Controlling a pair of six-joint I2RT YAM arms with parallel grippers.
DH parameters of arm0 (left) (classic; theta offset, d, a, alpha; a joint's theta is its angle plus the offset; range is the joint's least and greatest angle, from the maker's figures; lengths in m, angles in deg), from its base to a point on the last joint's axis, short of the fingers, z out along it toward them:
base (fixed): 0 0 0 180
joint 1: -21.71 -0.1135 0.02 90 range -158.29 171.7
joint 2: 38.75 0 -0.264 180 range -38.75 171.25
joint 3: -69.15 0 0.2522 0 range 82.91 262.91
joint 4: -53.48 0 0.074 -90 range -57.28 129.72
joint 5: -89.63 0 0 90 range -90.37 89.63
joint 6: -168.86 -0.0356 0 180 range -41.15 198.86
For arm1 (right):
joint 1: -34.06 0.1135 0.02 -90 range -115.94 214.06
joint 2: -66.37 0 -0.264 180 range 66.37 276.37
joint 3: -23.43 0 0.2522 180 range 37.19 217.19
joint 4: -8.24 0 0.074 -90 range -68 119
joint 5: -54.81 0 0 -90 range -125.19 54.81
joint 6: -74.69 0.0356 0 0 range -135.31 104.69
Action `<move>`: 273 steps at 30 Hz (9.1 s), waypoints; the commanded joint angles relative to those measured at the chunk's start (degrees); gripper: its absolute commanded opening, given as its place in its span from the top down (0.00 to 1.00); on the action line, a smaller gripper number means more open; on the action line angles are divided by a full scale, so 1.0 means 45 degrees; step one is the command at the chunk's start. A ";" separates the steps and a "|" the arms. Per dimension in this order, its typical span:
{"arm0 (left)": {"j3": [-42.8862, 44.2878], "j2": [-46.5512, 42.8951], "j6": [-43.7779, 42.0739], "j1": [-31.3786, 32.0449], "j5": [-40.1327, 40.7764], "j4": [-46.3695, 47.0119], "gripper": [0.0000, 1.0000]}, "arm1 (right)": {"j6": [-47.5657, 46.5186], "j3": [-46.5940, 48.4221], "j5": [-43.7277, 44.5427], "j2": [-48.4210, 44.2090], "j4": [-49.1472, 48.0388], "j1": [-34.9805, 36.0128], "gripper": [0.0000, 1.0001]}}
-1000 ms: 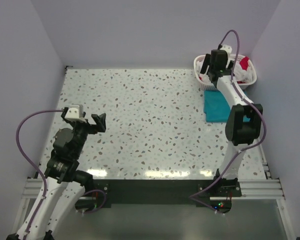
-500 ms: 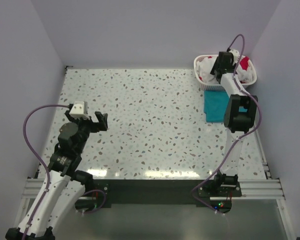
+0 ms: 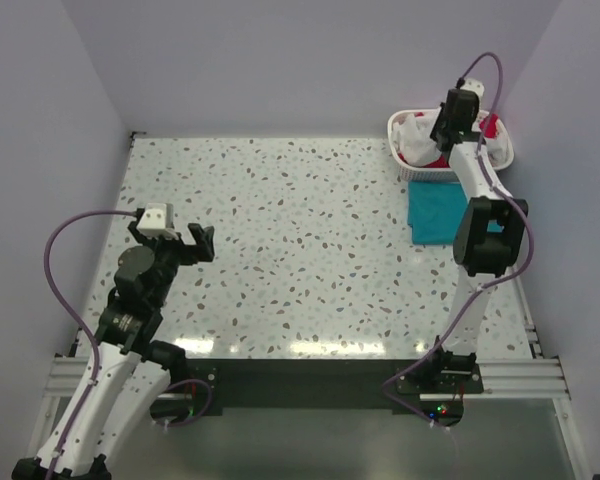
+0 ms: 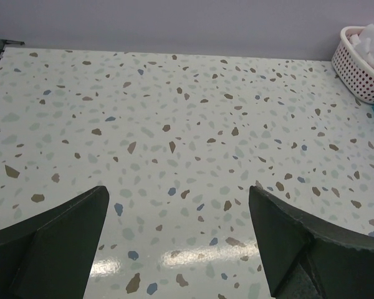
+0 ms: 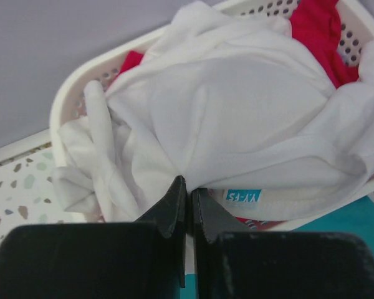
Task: Fold and stack the t-shirts
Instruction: Flatten the tshirt out, then move the tshirt to the center of the board, then flatten the tshirt out
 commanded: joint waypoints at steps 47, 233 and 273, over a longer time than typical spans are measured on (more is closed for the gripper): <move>0.0125 0.0151 0.2273 -0.0076 0.0121 -0.0578 0.00 | -0.0730 -1.0655 -0.0164 -1.2420 0.3276 0.6464 0.31; 0.3188 0.7668 0.4621 -0.2458 0.3129 -0.1438 1.00 | 0.7147 -1.1987 0.1490 -0.7245 0.5895 0.9884 1.00; 1.3211 0.3317 0.0872 -0.2517 0.0981 -0.3587 1.00 | -0.3854 0.1317 0.0242 -1.5039 0.7752 0.5722 1.00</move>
